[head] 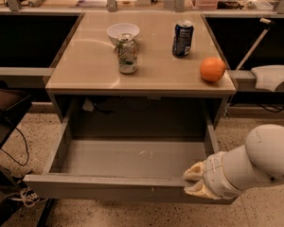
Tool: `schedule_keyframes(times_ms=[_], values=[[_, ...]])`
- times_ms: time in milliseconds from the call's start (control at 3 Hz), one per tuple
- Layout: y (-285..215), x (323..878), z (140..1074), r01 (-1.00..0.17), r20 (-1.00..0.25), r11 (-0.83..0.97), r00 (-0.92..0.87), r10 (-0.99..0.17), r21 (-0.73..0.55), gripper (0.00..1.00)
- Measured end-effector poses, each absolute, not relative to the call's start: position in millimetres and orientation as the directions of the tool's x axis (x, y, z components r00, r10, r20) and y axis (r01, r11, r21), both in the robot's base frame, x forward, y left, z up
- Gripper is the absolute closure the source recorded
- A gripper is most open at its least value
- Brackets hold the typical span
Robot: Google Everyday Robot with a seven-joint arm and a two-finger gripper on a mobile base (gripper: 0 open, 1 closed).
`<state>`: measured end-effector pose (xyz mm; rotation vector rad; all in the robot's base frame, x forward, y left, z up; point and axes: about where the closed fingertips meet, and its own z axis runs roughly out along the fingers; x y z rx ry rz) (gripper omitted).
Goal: Open top drawer
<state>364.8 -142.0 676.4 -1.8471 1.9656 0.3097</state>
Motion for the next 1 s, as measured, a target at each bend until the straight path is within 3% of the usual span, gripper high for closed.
schedule_keyframes(times_ms=[667, 1000], values=[[-147.5, 355.9, 674.5, -0.989, -0.447, 0.099, -0.041, -0.894, -0.107, 1.00], [-149.5, 353.3, 673.9, -0.990, -0.448, 0.097, -0.040, -0.893, -0.105, 0.81]])
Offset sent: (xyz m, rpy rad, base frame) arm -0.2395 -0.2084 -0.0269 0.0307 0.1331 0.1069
